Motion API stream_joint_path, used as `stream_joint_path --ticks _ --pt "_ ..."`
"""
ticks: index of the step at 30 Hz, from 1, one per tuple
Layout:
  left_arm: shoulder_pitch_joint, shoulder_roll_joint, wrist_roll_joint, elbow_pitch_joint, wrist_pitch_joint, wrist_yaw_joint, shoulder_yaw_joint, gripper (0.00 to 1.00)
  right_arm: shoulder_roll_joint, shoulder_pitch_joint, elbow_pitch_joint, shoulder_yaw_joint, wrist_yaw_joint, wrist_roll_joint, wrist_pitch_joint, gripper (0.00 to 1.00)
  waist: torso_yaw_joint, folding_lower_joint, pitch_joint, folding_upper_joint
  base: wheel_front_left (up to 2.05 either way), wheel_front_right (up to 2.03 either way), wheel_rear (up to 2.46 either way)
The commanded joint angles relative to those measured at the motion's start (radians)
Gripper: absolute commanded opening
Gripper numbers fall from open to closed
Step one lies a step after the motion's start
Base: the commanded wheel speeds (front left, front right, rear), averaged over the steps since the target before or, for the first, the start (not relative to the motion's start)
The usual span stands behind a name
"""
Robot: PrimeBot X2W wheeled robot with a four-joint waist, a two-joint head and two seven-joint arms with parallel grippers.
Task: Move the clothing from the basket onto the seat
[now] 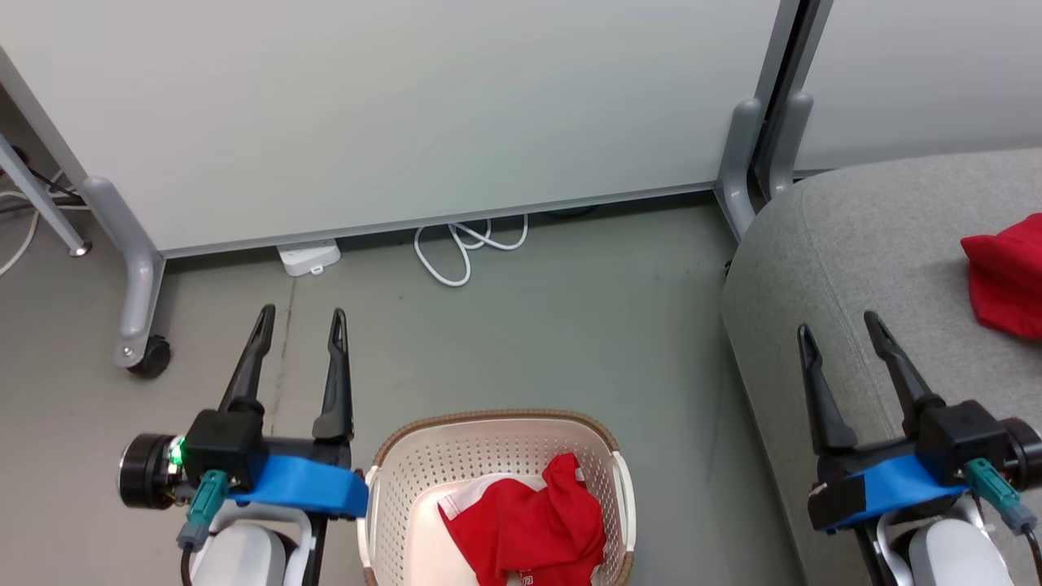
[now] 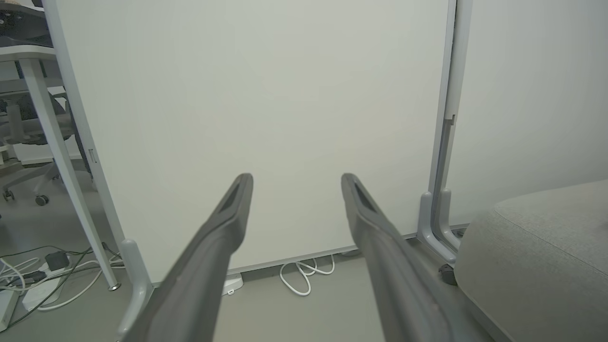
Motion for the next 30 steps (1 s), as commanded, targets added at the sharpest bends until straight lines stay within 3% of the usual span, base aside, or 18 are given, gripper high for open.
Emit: stream_joint_path --ticks 1,12,30 --pt "0.018 -0.006 0.008 -0.006 -0.003 -0.008 0.011 1.00 0.007 0.024 0.005 -0.003 0.000 0.008 -0.004 1.00 0.002 0.0002 -0.014 -0.0001 0.00 0.00 0.00" --pt "0.099 -0.042 0.034 0.000 -0.003 -0.063 0.072 1.00 0.032 0.105 0.017 -0.033 0.000 0.029 -0.004 1.00 0.010 0.0002 -0.047 -0.0001 0.00 0.00 0.00" --pt "0.120 -0.065 0.056 0.023 -0.003 -0.091 0.105 1.00 0.044 0.145 0.025 -0.029 0.000 0.056 -0.004 1.00 0.026 0.0002 -0.056 -0.0001 0.00 0.00 0.00"
